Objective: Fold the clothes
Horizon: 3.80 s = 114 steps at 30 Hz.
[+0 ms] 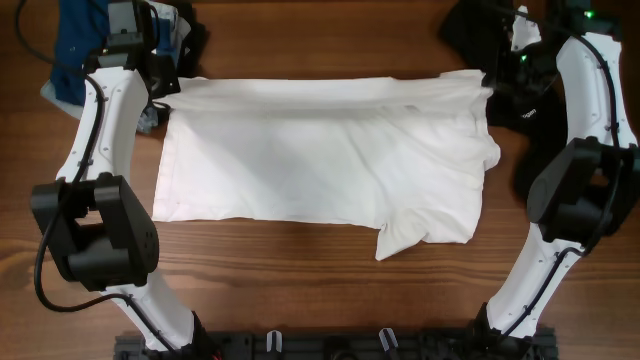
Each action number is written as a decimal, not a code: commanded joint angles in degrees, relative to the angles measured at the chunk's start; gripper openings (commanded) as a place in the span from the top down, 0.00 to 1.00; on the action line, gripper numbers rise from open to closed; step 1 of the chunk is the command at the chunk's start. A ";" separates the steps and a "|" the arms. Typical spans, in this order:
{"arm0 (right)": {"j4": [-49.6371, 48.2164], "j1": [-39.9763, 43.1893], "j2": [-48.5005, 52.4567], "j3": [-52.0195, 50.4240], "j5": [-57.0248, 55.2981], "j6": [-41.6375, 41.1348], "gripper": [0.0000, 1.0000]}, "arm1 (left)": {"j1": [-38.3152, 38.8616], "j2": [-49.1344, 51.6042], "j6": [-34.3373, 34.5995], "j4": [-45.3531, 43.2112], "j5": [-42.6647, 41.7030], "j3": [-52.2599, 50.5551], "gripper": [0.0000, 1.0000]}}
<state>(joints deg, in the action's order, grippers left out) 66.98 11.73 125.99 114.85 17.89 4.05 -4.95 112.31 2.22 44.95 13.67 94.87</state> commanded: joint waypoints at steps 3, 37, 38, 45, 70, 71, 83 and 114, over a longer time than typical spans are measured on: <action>-0.50 0.50 -1.70 -6.84 -1.44 -2.08 0.96 | -0.70 0.11 -0.28 1.20 0.85 -0.04 0.96; 3.41 0.55 -2.14 -9.66 -2.75 -4.07 0.25 | -0.70 0.81 -0.04 6.36 -4.87 0.00 0.16; 3.65 0.57 -2.73 -9.44 -3.21 -4.02 0.23 | -0.70 0.46 -0.04 6.56 -4.90 0.15 0.15; 5.38 0.37 -14.78 -9.16 -2.78 -4.13 0.12 | -0.68 -8.50 6.47 12.33 -7.28 3.04 0.08; 6.45 -13.16 -38.51 -32.44 -8.66 -22.32 0.00 | -1.38 -19.43 34.32 14.36 -11.52 -28.15 0.04; 4.96 -13.79 -38.45 -34.71 -8.07 -22.51 0.00 | -1.40 -19.43 34.32 12.55 -11.52 -29.73 0.05; -4.22 -17.51 -38.10 -43.41 -6.34 -25.24 0.00 | -1.40 -19.30 42.01 0.26 -11.56 -41.77 0.17; -2.05 -17.55 -38.10 -43.41 -6.47 -25.24 0.07 | -1.44 -11.04 41.51 -4.24 -8.22 -43.67 0.78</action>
<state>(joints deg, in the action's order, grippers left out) 64.14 -5.50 88.07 71.68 10.90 -20.38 -6.02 98.54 43.64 40.18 3.77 52.51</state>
